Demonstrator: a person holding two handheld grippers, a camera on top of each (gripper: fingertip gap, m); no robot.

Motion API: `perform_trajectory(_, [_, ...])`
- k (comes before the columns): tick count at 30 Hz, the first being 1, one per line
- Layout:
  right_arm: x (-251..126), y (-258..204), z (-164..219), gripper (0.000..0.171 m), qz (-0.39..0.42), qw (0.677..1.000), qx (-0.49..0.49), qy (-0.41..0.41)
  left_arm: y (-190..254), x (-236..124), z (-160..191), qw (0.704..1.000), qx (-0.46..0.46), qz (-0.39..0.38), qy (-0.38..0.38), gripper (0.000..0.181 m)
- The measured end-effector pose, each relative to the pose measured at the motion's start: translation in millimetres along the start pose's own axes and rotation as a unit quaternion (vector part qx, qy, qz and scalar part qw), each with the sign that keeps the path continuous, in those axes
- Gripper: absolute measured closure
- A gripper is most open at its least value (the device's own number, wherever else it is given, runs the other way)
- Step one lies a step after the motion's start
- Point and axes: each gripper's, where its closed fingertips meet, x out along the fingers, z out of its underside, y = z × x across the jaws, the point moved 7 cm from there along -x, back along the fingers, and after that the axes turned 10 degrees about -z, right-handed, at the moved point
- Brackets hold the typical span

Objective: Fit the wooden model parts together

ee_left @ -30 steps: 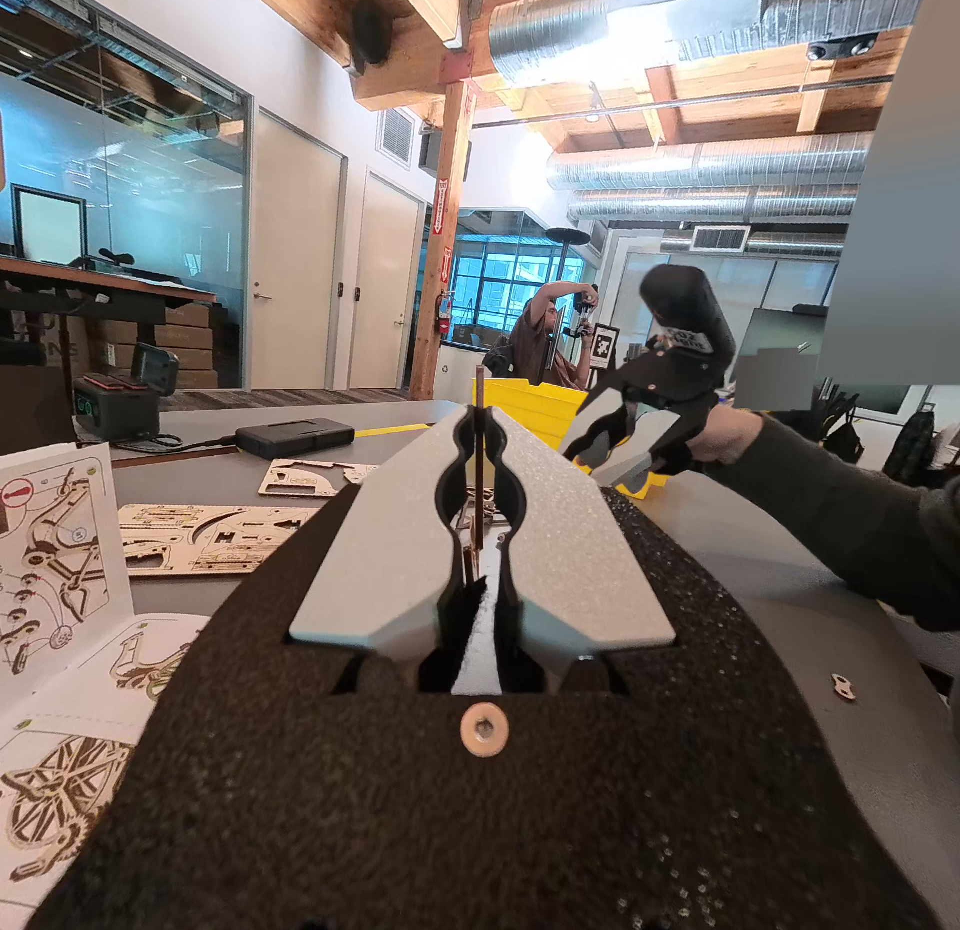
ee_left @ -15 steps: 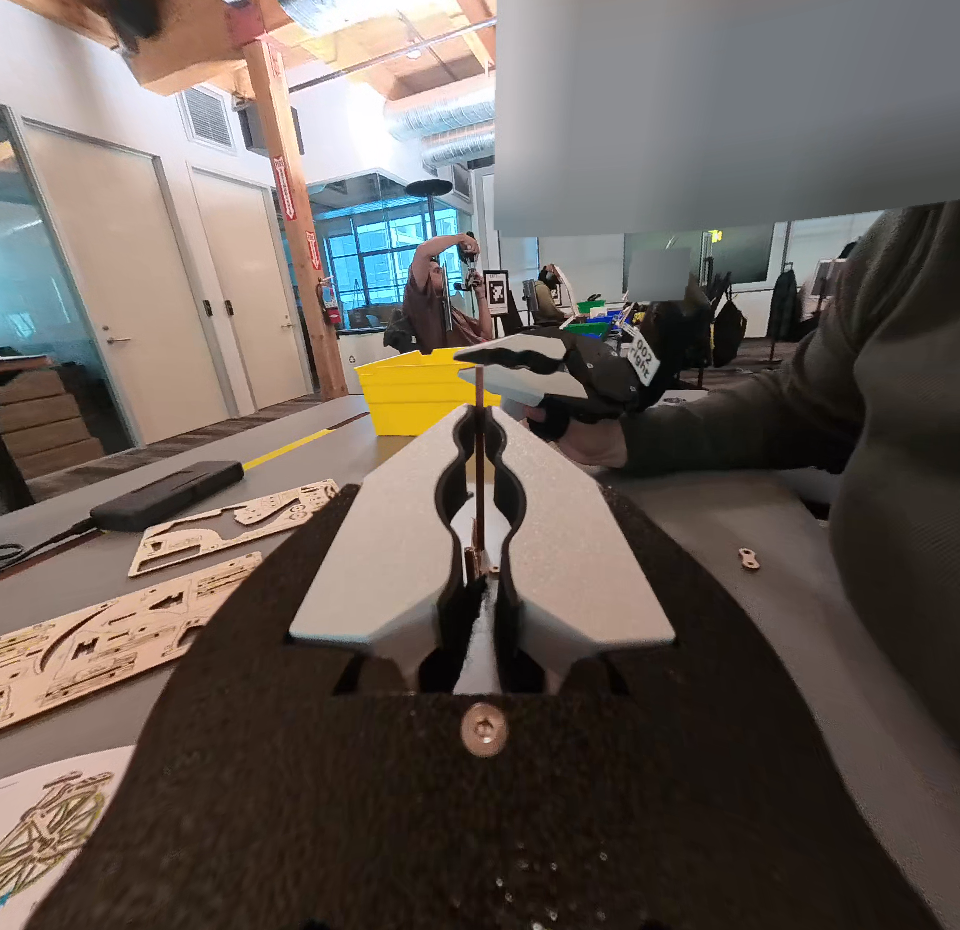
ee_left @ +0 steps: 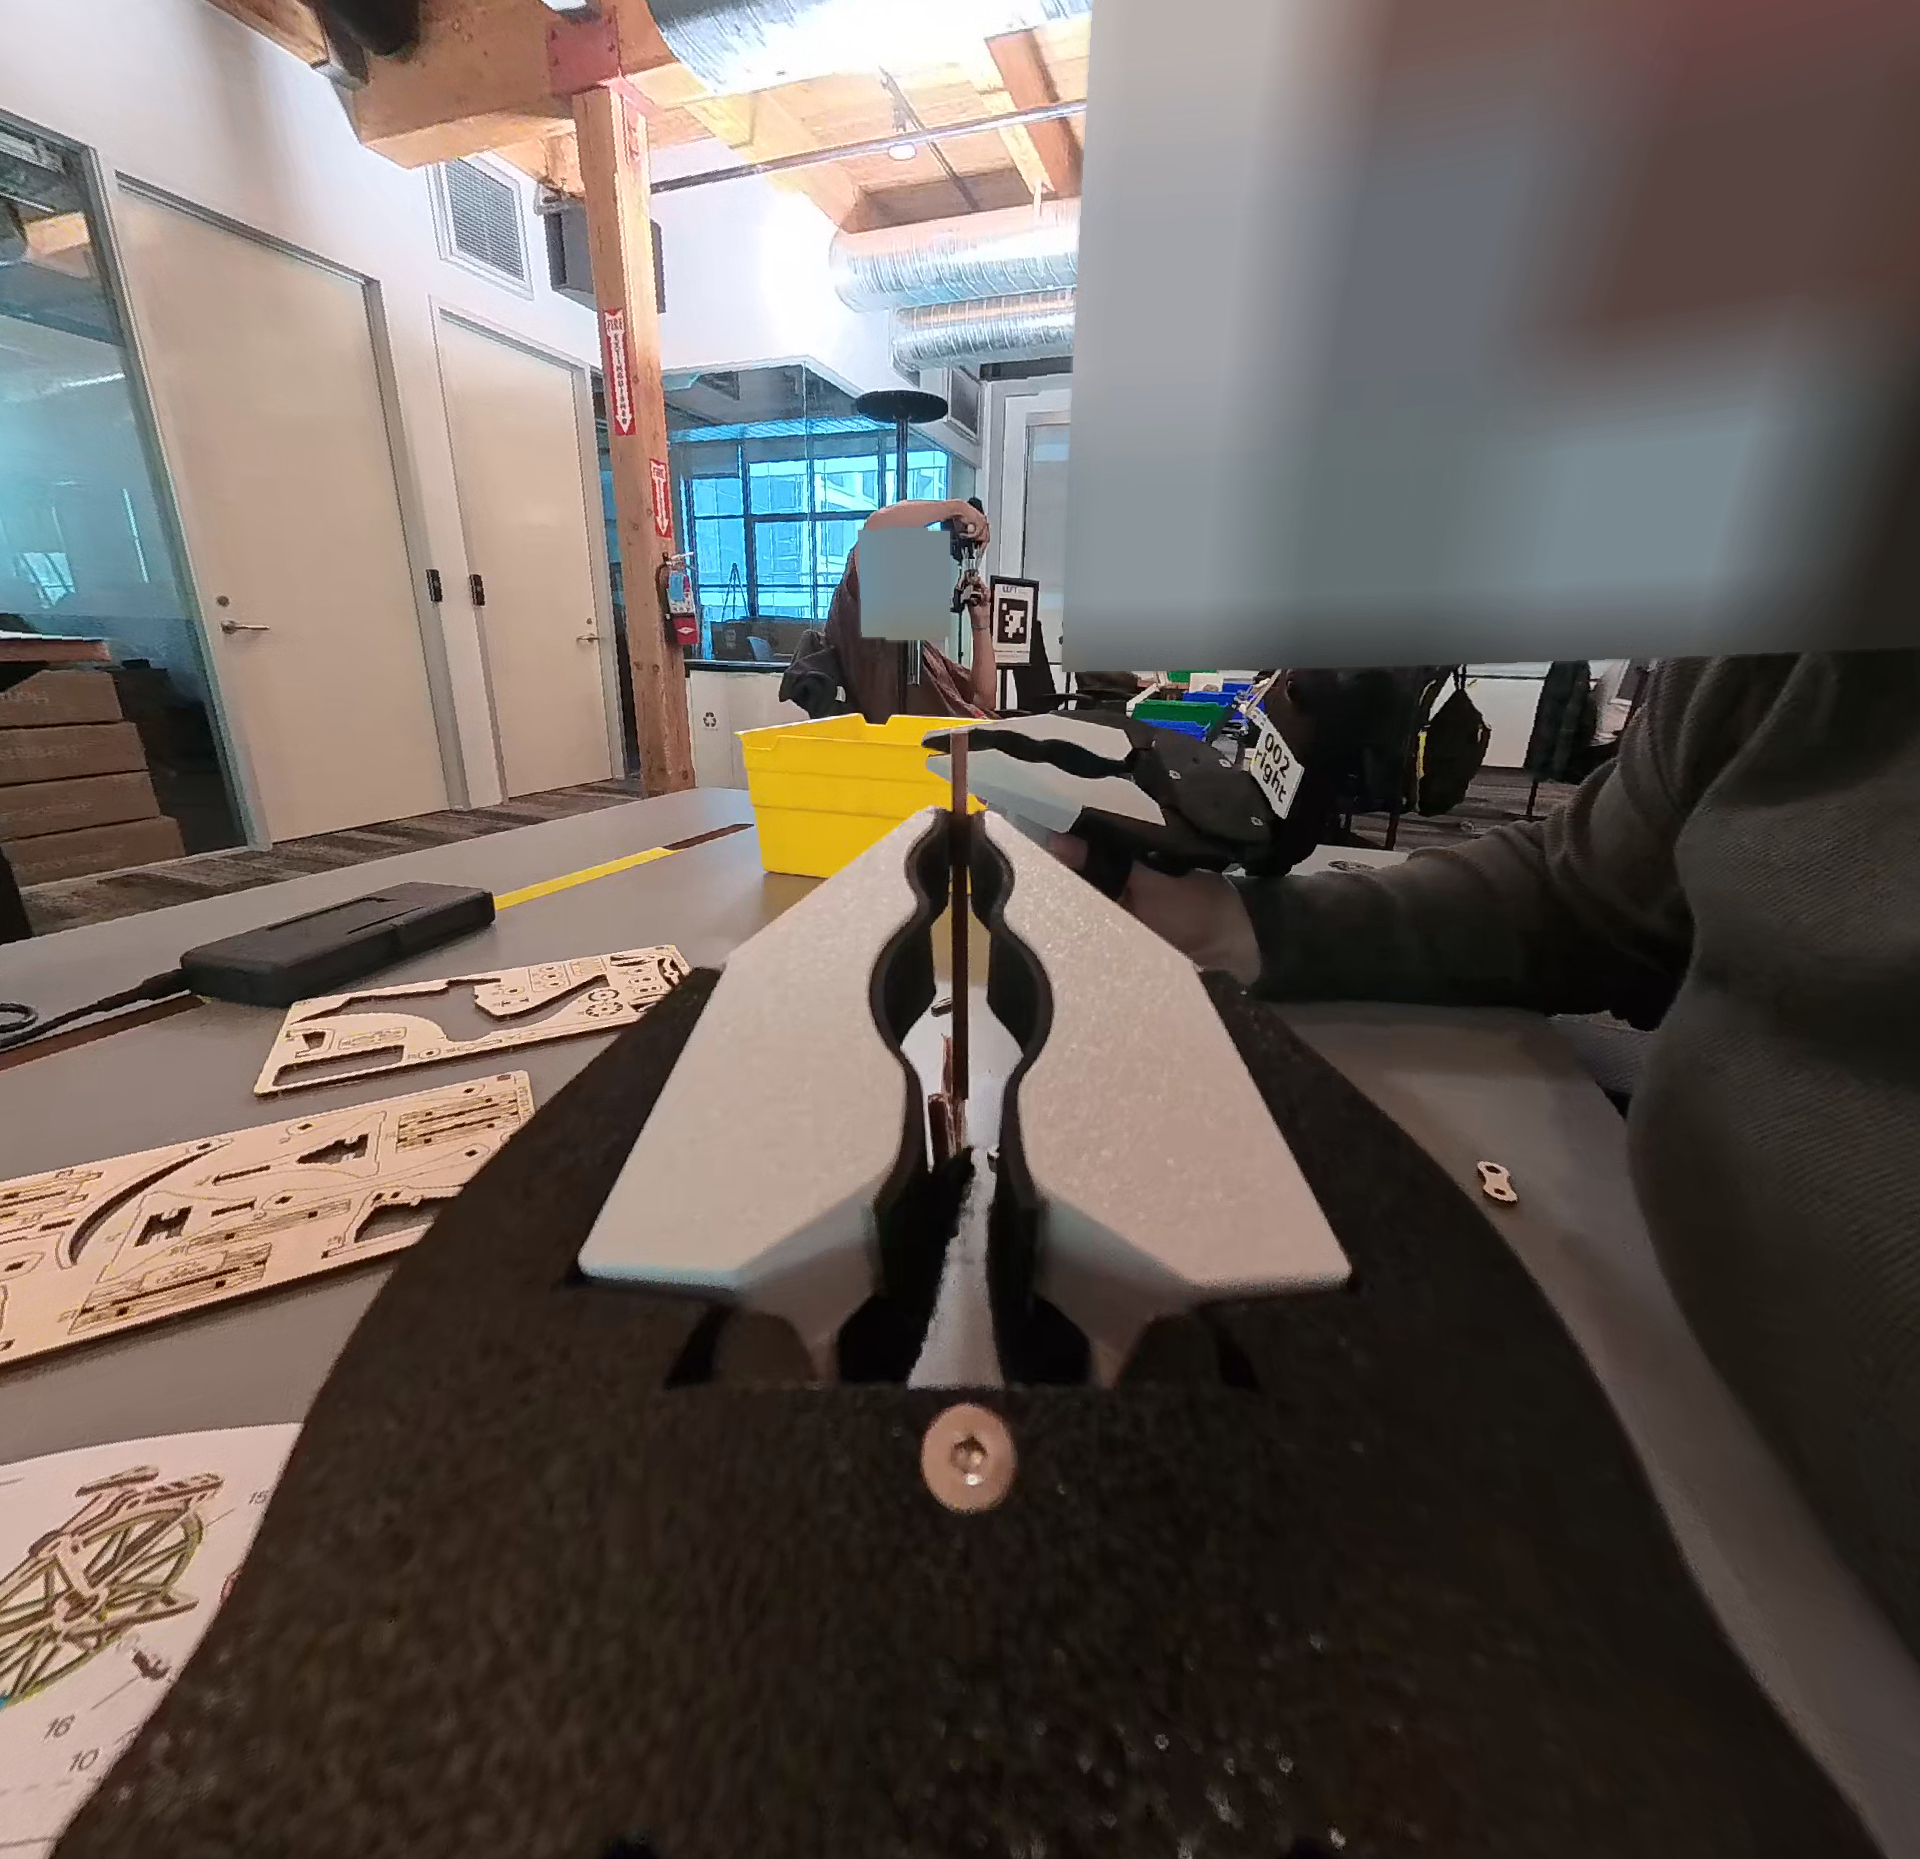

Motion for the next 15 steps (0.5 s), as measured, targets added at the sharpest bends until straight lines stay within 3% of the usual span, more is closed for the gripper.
perform_trajectory(1, [0.1, 0.1, 0.3, 0.163, 0.0, 1.0, 0.001, -0.001, -0.2, 0.0, 0.1, 1.0, 0.0, 0.0, -0.001, 0.181])
perform_trajectory(15, [3.3, -1.8, 3.5, 0.163, -0.014, 1.0, 0.012, -0.008, -3.1, -0.2, 0.0, 1.0, -0.01, -0.005, -0.001, 0.181])
